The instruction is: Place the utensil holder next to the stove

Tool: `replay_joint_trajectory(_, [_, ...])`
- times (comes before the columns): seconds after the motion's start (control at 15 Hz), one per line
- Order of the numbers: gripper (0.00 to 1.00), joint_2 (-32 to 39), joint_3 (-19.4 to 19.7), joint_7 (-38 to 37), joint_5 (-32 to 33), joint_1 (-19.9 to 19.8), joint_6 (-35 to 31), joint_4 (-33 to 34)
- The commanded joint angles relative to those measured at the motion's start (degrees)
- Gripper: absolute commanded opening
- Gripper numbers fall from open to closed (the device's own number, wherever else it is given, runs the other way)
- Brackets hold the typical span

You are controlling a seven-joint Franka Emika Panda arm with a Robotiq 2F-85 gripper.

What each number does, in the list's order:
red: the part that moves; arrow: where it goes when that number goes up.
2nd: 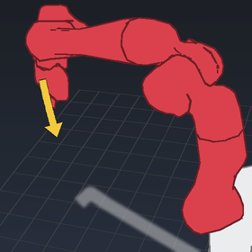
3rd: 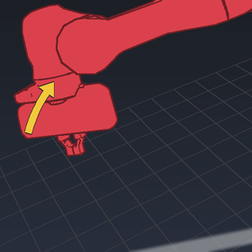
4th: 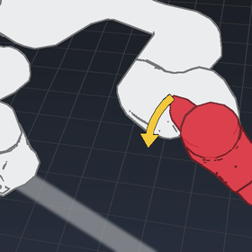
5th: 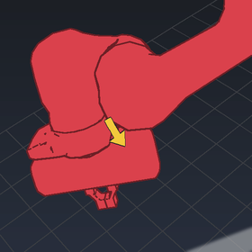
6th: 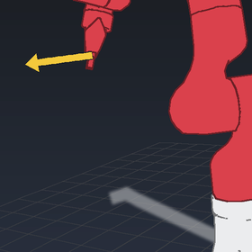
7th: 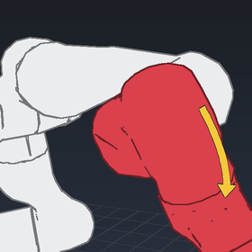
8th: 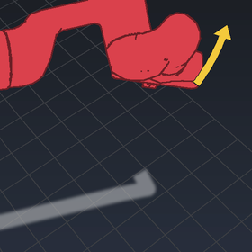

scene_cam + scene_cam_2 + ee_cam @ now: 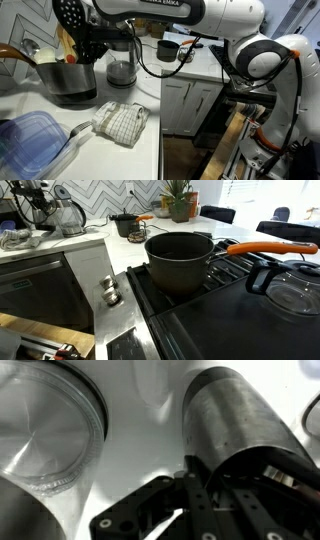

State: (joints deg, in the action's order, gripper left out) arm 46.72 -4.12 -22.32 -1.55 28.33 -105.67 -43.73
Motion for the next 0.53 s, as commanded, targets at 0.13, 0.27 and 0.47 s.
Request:
replay_joint_trajectory(0.13, [0.02,-3.13,0.1,0.43,0.61,0.59,8.42,-3.34])
replay_joint_trajectory(0.27, [0.02,-3.39,0.18,1.46,1.02,0.85,11.27,-3.1])
replay_joint_trajectory(0.47, [0.02,-4.01,0.45,3.55,1.96,1.56,15.18,-2.59])
